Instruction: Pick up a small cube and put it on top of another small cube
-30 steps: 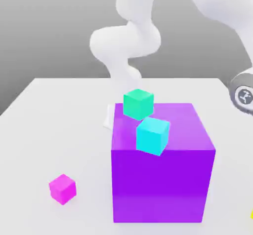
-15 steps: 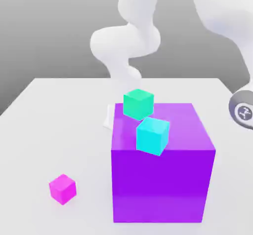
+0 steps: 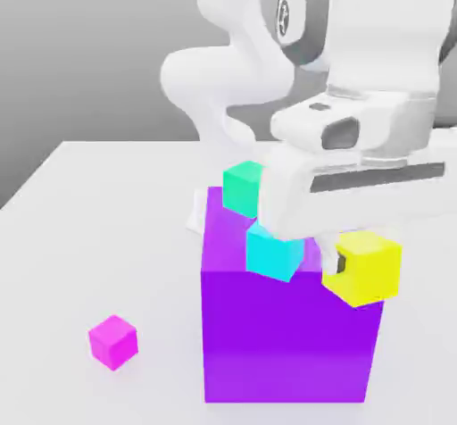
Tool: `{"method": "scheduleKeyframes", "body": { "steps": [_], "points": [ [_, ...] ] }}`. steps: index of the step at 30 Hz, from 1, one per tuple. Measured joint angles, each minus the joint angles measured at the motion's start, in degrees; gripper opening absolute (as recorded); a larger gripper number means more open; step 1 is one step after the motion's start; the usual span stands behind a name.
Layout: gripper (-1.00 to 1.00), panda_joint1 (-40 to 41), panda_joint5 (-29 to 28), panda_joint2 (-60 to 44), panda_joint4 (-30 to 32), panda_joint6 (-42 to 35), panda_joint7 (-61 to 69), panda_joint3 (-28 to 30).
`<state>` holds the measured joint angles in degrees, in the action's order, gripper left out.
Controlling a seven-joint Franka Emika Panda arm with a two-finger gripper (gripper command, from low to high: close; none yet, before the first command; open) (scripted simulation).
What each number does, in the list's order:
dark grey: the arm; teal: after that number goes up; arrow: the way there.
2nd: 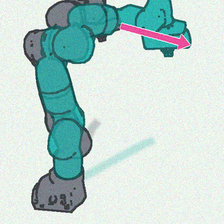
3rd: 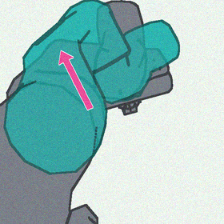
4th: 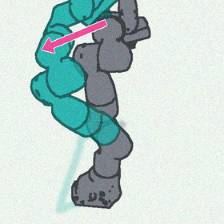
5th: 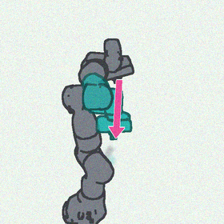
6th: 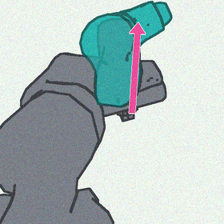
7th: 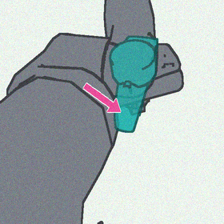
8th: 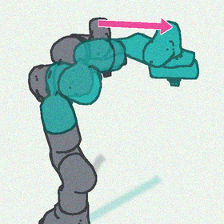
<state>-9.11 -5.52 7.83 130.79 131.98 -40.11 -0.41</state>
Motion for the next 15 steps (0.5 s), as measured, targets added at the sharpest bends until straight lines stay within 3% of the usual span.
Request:
{"method": "scheduleKeyframes", "body": {
  "steps": [4,15],
  "points": [
    [-1.0,3.04,-2.05,8.31,2.31,-4.69,-0.92,2.04],
    [-1.0,1.68,1.51,31.18,18.07,-20.88,6.04,3.14]
  ]
}}
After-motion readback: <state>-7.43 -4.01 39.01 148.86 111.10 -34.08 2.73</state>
